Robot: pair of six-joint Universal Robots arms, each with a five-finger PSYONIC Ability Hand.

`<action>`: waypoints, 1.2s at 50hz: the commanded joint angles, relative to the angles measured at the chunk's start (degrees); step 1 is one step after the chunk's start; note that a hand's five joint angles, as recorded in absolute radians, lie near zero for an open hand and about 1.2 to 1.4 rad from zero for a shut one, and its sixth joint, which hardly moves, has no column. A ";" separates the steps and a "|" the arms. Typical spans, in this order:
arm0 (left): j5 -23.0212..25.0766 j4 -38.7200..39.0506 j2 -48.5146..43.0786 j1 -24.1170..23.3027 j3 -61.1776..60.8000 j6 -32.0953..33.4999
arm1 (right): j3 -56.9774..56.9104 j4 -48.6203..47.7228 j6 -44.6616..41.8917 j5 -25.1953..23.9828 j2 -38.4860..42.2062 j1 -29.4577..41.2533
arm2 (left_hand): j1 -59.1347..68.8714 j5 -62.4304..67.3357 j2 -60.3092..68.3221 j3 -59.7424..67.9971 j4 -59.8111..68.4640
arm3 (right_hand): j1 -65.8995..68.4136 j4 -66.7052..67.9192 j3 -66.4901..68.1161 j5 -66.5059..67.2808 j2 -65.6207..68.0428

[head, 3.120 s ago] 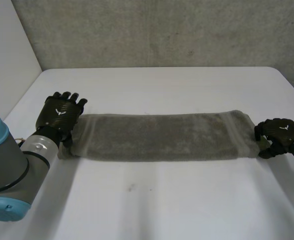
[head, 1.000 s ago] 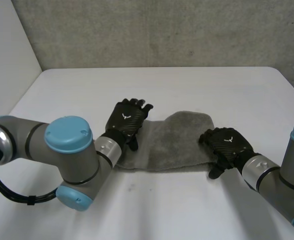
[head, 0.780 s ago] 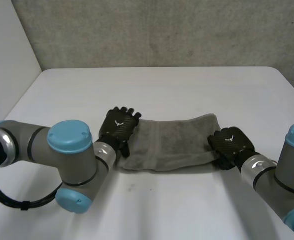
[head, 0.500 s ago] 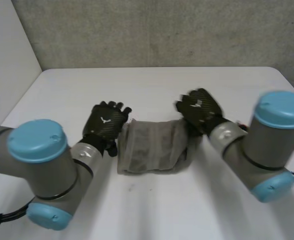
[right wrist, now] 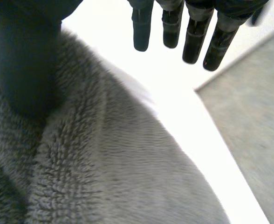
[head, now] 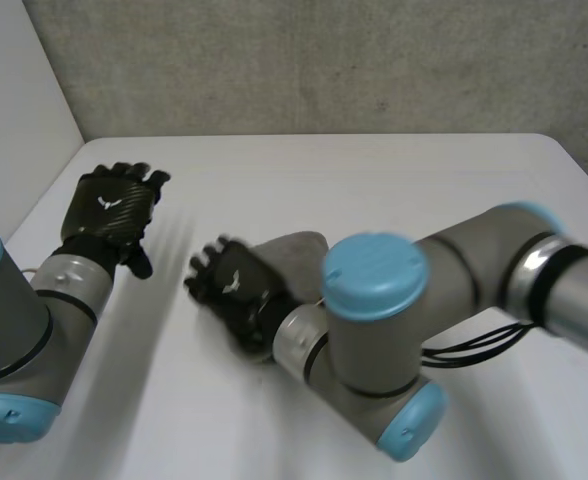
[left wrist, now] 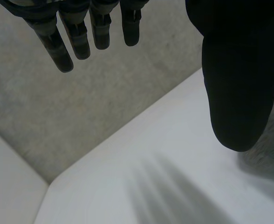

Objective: Fold the towel.

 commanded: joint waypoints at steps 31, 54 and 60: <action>-4.13 -8.28 -22.94 -13.07 14.59 -11.07 | -1.69 10.22 35.01 -4.70 5.32 -19.11 | 2.51 1.93 2.50 2.52 2.57 | -4.19 -3.98 -3.41 -5.06 -3.87; -4.22 -12.75 5.51 -7.90 14.33 -8.17 | 13.06 0.91 31.85 15.06 -30.68 -24.38 | 1.17 0.58 1.15 1.17 1.22 | -4.19 -3.98 -3.41 -5.06 -3.87; -4.31 -18.73 10.89 -4.02 13.89 -9.39 | 16.84 0.90 31.85 18.24 -37.29 -27.01 | 0.50 -0.09 0.48 0.50 0.55 | -4.19 -3.98 -3.41 -5.06 -3.87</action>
